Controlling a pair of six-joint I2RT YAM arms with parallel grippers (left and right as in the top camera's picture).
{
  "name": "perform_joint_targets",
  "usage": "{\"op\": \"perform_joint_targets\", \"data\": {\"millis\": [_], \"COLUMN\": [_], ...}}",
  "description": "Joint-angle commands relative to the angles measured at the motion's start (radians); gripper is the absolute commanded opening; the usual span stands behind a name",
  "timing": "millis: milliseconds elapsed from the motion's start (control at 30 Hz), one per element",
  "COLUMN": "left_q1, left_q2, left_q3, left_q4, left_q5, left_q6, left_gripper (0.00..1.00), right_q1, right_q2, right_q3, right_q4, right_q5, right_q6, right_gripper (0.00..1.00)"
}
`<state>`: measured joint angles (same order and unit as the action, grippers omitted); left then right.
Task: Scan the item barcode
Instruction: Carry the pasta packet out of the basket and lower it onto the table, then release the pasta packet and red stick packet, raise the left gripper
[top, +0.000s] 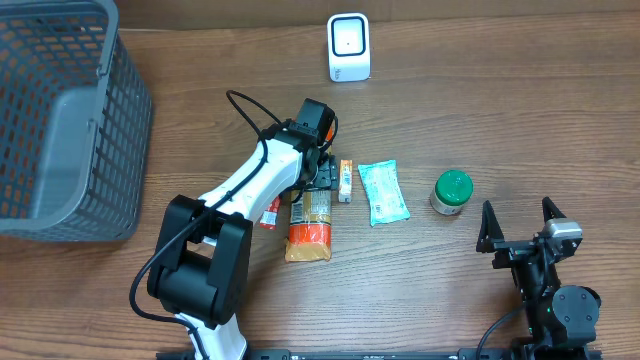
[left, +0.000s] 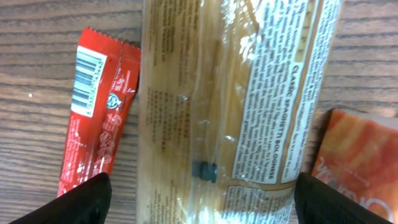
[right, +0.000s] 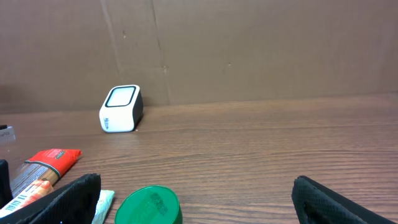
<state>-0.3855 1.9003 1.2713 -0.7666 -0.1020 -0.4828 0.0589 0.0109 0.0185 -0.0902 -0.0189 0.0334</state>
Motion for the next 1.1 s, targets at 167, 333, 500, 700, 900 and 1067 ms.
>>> {"op": "perform_joint_targets", "data": {"millis": [167, 333, 500, 700, 900, 1067], "left_q1": [0.032, 0.068, 0.148, 0.284, 0.410, 0.473], "left_q2": [-0.018, -0.018, -0.018, -0.018, -0.017, -0.017], "left_q3": [0.153, 0.278, 0.313, 0.312, 0.308, 0.274], "left_q4": [-0.124, -0.228, -0.283, -0.340, -0.385, -0.373], "left_q5": [0.002, 0.008, 0.010, 0.010, 0.000, -0.014], "left_q6": [0.035, 0.057, 0.057, 0.072, 0.095, 0.103], "left_gripper": [0.81, 0.86, 0.90, 0.99, 1.00, 1.00], "right_q1": [-0.004, -0.004, -0.004, -0.004, -0.004, -0.004], "right_q2": [-0.008, -0.008, -0.008, -0.008, -0.008, -0.008], "right_q3": [-0.011, -0.011, -0.011, -0.011, -0.011, -0.011], "right_q4": [0.006, 0.006, 0.006, 0.006, 0.006, 0.006], "right_q5": [0.002, 0.002, 0.002, 0.002, 0.002, 0.002], "right_q6": [-0.001, -0.001, -0.001, -0.001, -0.001, -0.001], "right_gripper": [1.00, 1.00, 1.00, 1.00, 1.00, 1.00]}}
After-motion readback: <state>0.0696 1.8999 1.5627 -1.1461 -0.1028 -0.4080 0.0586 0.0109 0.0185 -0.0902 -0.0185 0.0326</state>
